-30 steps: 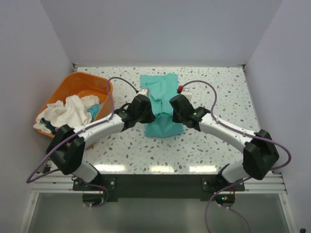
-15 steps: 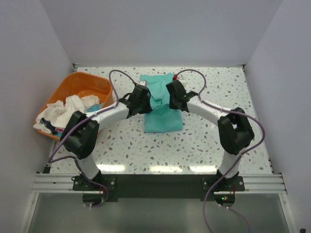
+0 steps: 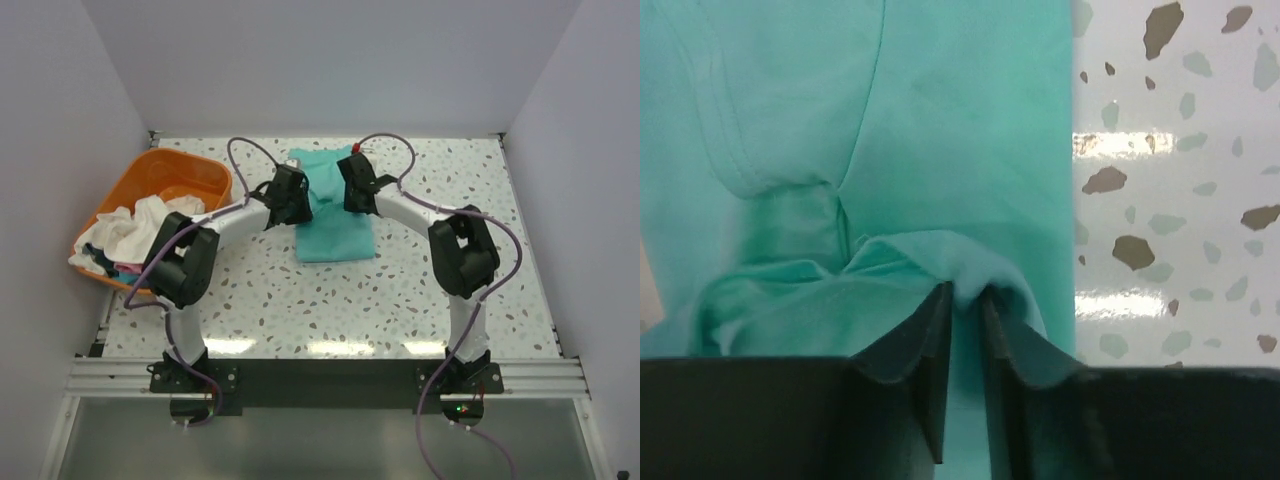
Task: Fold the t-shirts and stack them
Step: Fold the tshirt
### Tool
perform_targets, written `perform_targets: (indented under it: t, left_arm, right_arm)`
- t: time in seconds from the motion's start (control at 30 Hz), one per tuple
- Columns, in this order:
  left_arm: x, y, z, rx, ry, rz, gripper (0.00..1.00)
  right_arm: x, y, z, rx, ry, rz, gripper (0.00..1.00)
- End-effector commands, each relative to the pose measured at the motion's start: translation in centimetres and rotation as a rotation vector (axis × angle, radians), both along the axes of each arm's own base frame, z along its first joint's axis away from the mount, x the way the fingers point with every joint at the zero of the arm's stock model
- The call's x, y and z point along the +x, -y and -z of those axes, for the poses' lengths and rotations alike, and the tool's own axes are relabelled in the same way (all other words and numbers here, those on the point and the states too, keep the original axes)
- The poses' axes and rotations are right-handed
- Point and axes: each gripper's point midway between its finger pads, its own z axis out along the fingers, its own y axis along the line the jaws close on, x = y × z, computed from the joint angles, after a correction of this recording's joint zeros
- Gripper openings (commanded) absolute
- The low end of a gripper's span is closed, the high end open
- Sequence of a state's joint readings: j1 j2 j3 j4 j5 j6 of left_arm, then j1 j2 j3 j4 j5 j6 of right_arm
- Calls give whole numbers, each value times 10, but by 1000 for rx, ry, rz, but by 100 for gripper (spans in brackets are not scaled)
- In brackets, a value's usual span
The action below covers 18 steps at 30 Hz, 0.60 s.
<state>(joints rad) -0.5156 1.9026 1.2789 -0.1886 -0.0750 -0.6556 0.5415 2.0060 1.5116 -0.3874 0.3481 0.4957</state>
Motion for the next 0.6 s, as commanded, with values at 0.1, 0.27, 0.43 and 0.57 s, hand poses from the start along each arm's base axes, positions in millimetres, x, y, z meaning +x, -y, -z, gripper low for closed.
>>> perform_targets:
  t: [0.1,0.27,0.43,0.57]
  left_arm:
    - [32,4,-36,-31,107,10,86]
    - [22,7,-67,-81,170,58,100]
    - [-22,1,-56,-113,109,100,100]
    - [-67,-8,-29,-104,44,114,100]
  right_arm:
    - [19,0,-13,12,7,21,63]
    - [8,4,-40,30,15,22,89]
    - [-35,14,-32,82,-40,2,99]
    - [-80,23,-14,130,-114,-17,99]
